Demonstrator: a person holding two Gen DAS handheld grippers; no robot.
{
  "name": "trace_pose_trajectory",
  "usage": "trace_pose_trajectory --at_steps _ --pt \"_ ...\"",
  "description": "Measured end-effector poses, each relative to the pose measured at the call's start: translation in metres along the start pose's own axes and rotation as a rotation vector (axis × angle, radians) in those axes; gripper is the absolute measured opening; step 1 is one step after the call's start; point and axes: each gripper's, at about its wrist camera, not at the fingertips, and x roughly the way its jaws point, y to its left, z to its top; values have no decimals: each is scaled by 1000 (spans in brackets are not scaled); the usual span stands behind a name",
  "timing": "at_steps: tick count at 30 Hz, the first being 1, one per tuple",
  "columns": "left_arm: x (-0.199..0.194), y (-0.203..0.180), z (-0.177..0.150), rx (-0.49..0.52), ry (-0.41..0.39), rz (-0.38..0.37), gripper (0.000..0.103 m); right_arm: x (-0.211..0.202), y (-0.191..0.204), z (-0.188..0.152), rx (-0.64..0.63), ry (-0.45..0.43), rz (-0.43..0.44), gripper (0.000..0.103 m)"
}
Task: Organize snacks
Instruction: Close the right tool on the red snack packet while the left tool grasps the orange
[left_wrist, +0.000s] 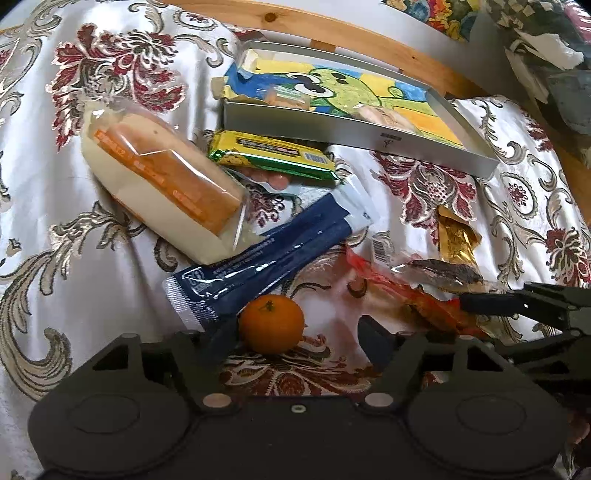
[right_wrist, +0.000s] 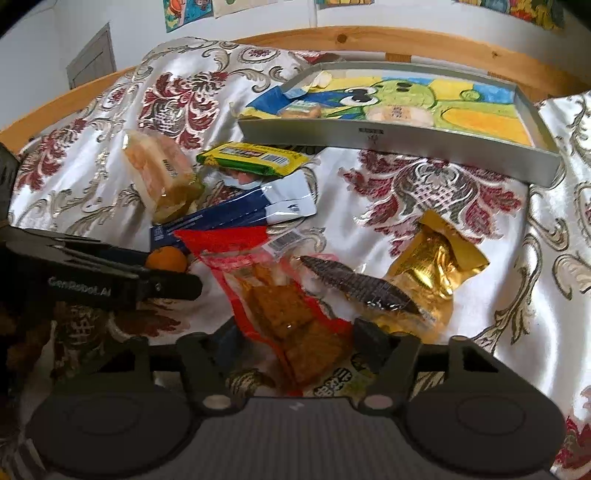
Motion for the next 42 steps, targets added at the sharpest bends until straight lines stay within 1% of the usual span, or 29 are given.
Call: trace_pose_trajectory --at_steps 2,4,6,8,11,12,14,16,18,22,24,26,28,33,35,38,42 --pt "2 -1 -1 13 1 -3 67 1 5 -2 -23 -17 -27 67" --pt "3 -1 -2 21 -1 3 60 3 11 -3 -52 -30 -56 67" --pt "4 0 -1 15 -4 6 58 5 15 -4 -75 -41 -78 67" --pt "4 1 -1 6 -4 6 57 7 17 -6 -85 -51 -98 73" --pt "4 0 -1 9 -5 13 55 9 17 -9 -89 -55 -113 74" --pt "4 0 -2 11 -7 18 53 9 18 -9 -95 -55 -122 73" --pt "4 0 -2 7 -9 27 48 10 21 -9 -115 -55 -140 66" --pt "3 1 -2 2 -11 34 43 11 24 -10 -134 -55 -145 61" --pt "3 1 -3 2 -13 39 40 11 26 -11 -145 -57 -148 59" --pt "2 -1 -4 18 -19 37 39 12 28 -13 -170 -66 -163 58" --pt "1 -3 -5 29 -21 32 39 12 34 -13 -210 -72 -193 59" --pt "1 -4 -5 35 -23 29 39 13 39 -14 -242 -79 -225 64" --pt "2 -4 -6 42 -25 29 39 14 42 -15 -265 -83 -245 64" --pt "2 -4 -6 44 -25 28 39 16 48 -17 -306 -77 -245 49" --pt "2 -4 -6 41 -25 27 39 15 47 -17 -307 -77 -232 37" --pt "2 -5 -6 42 -27 24 39 14 49 -17 -316 -89 -249 33" --pt "0 -5 -6 50 -32 16 38 12 55 -19 -361 -106 -279 31"
